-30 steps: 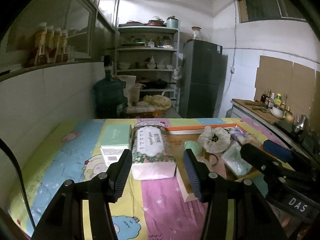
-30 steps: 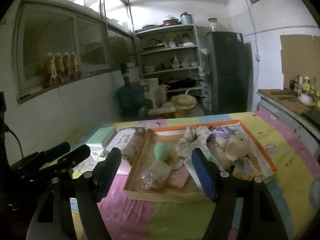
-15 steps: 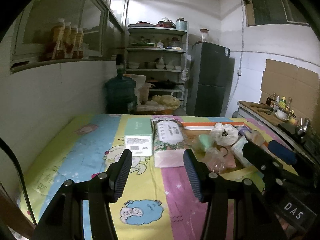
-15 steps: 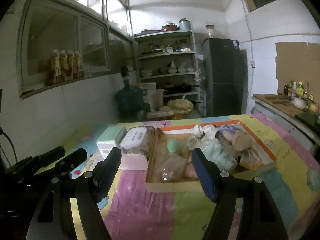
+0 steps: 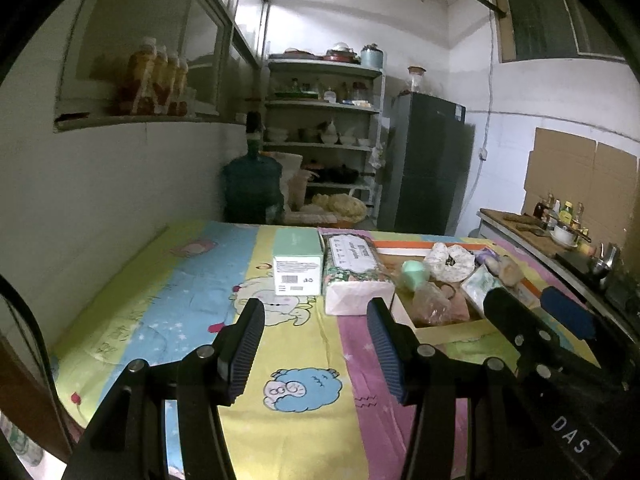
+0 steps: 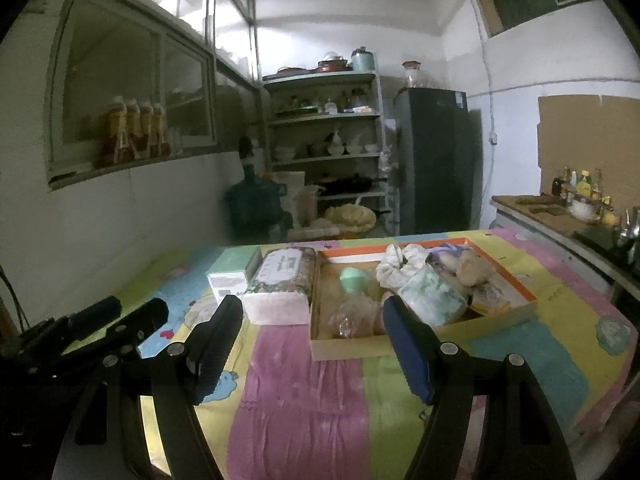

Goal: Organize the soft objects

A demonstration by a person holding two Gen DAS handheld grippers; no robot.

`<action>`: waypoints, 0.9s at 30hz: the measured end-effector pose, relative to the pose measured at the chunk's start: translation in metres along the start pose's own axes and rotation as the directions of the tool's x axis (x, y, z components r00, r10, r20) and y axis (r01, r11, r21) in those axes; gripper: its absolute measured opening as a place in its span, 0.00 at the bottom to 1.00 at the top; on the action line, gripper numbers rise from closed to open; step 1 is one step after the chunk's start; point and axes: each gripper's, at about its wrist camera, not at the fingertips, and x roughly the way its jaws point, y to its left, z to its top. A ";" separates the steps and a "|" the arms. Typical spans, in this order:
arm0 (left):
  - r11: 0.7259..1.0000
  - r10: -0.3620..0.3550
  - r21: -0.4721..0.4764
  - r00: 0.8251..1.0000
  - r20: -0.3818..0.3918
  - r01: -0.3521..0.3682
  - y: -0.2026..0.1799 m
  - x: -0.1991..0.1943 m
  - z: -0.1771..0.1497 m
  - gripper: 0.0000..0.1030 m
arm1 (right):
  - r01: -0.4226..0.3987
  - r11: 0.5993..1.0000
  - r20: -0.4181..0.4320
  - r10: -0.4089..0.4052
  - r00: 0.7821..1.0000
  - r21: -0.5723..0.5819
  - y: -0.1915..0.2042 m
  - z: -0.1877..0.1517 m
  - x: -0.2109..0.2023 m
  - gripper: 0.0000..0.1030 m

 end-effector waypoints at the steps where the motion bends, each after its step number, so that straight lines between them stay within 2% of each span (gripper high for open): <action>1: 1.000 0.009 -0.001 1.000 0.011 -0.009 0.001 -0.004 -0.001 0.51 | 0.003 1.000 0.004 -0.003 1.000 0.002 0.000 -0.002 -0.003 0.72; 7: 0.999 0.032 0.002 0.999 0.043 -0.032 0.001 -0.025 -0.009 0.51 | 0.028 1.000 0.029 -0.028 0.999 0.000 0.002 -0.009 -0.024 0.72; 18: 1.000 0.028 -0.001 0.998 0.059 -0.028 0.000 -0.048 -0.016 0.51 | 0.054 0.998 0.086 -0.052 0.995 -0.022 0.005 -0.011 -0.054 0.72; 27: 0.999 0.043 -0.012 0.995 0.091 -0.042 0.003 -0.059 -0.018 0.51 | 0.055 0.998 0.071 -0.052 0.996 -0.036 0.011 -0.014 -0.056 0.72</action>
